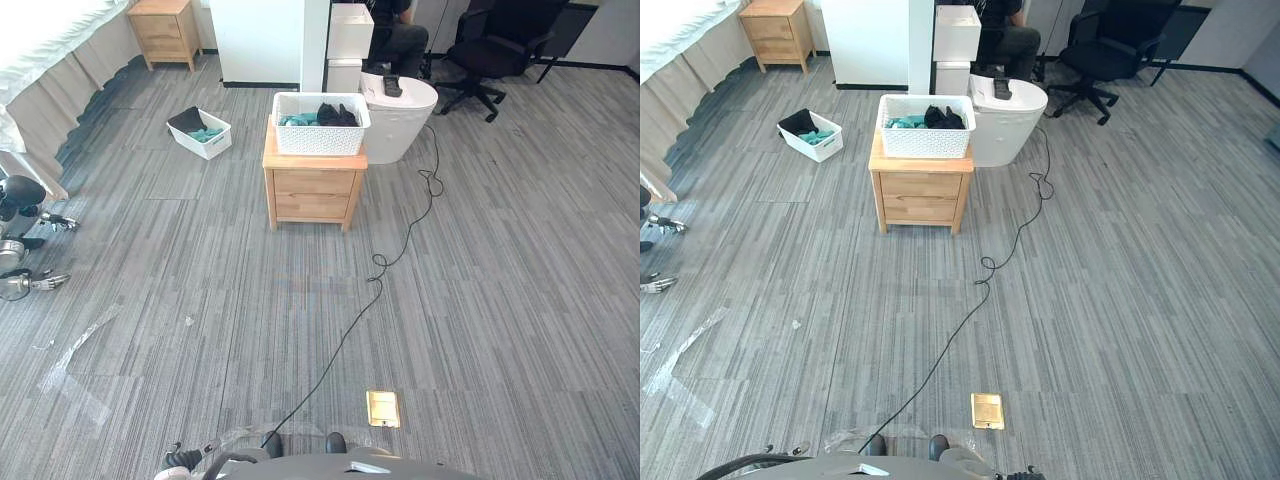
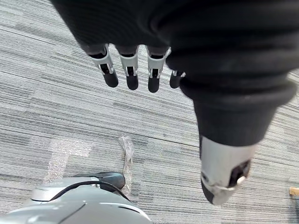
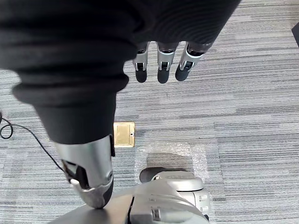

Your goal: Pick up the laundry basket with both hands and put the clothes into the washing machine.

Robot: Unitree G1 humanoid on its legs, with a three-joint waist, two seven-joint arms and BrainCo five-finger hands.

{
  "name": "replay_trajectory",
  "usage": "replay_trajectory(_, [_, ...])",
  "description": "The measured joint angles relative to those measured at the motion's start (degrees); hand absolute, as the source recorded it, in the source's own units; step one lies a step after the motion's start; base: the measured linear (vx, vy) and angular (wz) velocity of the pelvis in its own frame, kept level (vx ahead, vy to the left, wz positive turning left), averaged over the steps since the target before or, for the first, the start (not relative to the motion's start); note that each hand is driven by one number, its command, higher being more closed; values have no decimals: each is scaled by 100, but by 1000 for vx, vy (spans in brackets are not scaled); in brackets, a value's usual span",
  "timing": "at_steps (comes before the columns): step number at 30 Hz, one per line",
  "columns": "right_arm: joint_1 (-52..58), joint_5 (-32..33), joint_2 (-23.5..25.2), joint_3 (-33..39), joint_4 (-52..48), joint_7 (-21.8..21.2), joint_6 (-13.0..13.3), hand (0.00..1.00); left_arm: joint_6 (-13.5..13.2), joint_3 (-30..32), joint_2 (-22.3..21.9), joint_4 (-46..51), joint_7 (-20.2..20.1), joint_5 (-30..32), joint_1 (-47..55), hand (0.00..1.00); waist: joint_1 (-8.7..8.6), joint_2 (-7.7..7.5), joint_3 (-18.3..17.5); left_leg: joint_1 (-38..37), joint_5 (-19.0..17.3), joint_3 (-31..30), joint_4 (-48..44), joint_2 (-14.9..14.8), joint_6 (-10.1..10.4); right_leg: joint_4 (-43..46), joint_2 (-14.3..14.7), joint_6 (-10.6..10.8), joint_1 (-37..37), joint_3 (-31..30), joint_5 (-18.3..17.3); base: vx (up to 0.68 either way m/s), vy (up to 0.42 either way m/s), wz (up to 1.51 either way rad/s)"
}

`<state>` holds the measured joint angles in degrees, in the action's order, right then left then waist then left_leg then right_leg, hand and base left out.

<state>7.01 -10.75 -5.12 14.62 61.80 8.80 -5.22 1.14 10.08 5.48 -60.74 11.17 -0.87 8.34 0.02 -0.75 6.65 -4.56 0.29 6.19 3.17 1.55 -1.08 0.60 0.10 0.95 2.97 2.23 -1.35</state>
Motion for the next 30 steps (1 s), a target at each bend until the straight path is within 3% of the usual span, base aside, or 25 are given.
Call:
replay_trajectory(14, [-124, -84, 4, 2, -3, -5, 1, 0, -4, -20, -56, -78, -36, -1, -77, 0, -1, 45, 57, -166, 54, 17, 132, 2, 47, -3, -2, 54, 105, 40, -35, -12, -12, 1])
replay_trajectory(30, [-153, -93, 4, -22, 31, -7, 0, 0, -14, -120, -3, -118, -45, 1, -85, 0, -1, -6, 95, -156, 70, -18, 170, 7, 33, -205, -2, 36, 196, 117, 45, -9, -12, 2])
